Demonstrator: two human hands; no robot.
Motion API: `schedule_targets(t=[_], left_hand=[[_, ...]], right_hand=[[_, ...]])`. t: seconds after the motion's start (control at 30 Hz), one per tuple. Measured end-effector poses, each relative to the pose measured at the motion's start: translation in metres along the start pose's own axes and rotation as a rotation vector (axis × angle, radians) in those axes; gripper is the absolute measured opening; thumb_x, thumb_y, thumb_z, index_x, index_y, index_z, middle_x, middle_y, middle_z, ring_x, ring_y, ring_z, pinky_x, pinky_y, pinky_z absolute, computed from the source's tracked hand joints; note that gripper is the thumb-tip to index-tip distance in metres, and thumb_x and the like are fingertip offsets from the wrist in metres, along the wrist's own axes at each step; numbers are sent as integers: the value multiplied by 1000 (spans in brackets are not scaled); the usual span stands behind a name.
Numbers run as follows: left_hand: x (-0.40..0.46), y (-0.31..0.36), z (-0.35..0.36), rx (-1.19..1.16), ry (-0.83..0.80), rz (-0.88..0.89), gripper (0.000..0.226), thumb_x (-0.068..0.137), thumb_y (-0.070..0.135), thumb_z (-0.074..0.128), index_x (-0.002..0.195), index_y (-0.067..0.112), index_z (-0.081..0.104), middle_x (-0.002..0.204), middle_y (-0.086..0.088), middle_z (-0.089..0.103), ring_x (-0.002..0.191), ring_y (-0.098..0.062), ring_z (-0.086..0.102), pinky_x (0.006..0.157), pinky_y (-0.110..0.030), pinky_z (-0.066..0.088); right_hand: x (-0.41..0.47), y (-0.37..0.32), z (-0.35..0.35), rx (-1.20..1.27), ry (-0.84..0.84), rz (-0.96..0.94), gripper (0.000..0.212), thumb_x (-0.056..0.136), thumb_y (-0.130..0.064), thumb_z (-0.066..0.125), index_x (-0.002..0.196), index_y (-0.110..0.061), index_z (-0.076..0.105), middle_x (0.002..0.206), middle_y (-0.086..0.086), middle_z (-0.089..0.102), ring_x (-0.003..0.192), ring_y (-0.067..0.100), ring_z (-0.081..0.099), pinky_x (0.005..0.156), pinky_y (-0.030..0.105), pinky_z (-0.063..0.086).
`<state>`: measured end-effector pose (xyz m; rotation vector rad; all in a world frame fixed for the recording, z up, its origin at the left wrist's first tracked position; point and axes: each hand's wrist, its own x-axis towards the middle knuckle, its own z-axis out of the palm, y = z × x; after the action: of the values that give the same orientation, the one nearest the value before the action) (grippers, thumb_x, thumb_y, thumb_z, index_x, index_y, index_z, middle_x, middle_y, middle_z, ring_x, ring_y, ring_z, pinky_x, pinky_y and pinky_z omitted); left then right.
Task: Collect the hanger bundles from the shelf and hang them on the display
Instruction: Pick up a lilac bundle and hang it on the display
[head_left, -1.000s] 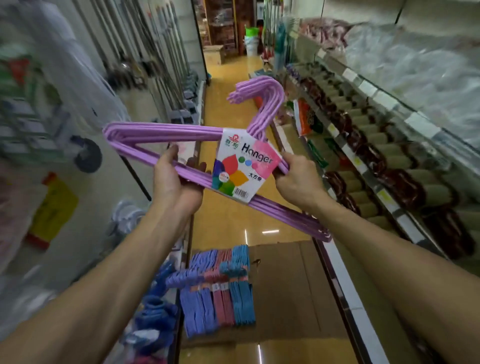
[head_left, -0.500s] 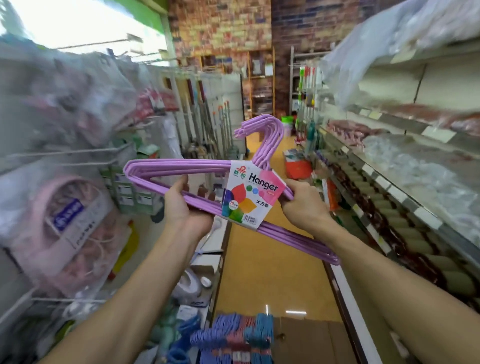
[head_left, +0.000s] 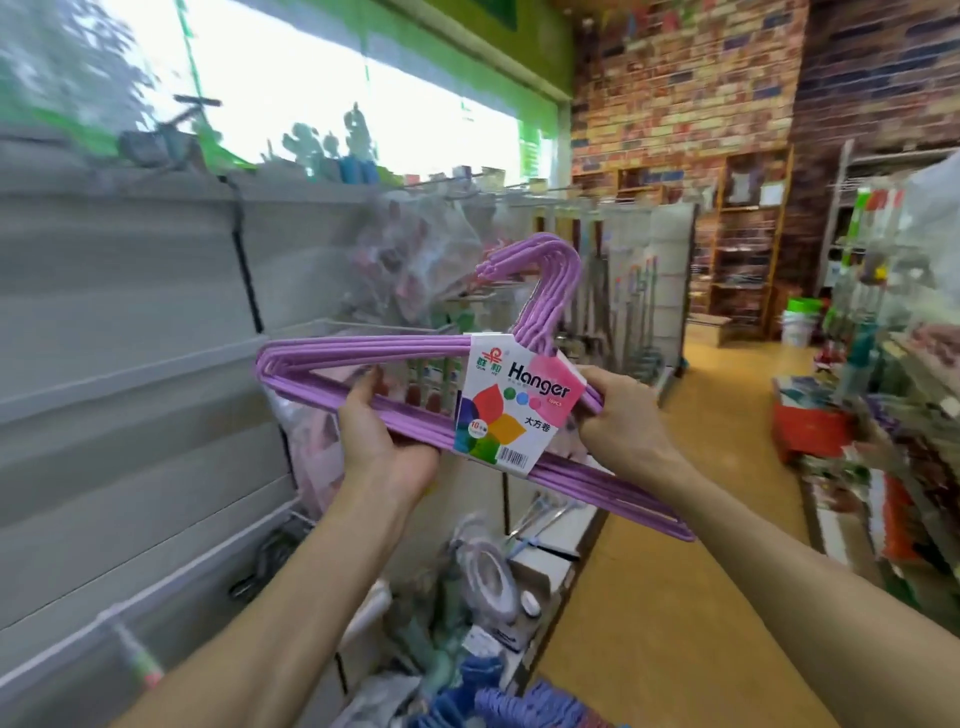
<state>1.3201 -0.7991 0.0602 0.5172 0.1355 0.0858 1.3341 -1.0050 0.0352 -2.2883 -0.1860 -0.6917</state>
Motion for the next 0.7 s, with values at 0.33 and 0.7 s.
schedule_targets(t=[0.33, 0.7], left_hand=[[-89, 70, -42, -106, 211, 302, 12, 94, 25, 60, 86, 17, 54, 88, -6, 55, 77, -19, 56, 68, -37, 52], [-211, 169, -100, -157, 369, 671, 13, 90, 26, 64, 93, 19, 54, 96, -6, 54, 86, -19, 56, 96, -38, 51]], right_hand=[[-23, -81, 48, 220, -233, -201, 44, 71, -18, 57, 110, -33, 70, 85, -5, 73, 87, 30, 65, 76, 46, 55], [-83, -213, 113, 394, -418, -468, 27, 87, -4, 58, 97, -26, 68, 82, -1, 68, 80, 27, 64, 69, 39, 53]])
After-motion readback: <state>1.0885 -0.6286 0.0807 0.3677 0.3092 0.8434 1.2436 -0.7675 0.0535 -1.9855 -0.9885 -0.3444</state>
